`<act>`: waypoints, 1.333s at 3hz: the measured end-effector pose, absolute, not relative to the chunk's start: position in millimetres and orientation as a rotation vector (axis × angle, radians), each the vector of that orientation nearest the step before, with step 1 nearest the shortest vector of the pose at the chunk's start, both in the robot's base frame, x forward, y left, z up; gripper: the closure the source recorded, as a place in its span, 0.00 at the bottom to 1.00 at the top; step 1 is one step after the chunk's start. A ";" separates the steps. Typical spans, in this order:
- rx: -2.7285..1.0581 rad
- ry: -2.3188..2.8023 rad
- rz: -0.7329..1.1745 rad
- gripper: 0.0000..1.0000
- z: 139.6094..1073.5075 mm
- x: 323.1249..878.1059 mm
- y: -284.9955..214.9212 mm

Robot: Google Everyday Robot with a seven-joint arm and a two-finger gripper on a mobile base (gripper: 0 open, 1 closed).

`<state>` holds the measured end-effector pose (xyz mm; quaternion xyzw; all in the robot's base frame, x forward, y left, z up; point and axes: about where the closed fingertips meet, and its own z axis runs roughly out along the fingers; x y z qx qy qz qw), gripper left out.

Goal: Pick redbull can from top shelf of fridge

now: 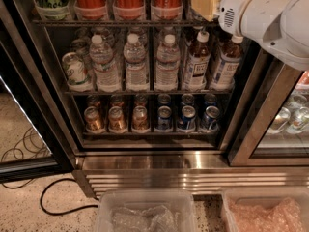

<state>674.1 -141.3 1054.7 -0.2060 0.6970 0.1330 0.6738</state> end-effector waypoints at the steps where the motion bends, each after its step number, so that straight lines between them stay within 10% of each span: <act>1: -0.464 1.581 0.295 1.00 1052.9 675.0 -140.5; 4: -0.488 1.579 0.291 1.00 1054.2 672.7 -139.6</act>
Offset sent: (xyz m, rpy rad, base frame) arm 0.0035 -0.0038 -0.0162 -0.0068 0.0220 -0.0179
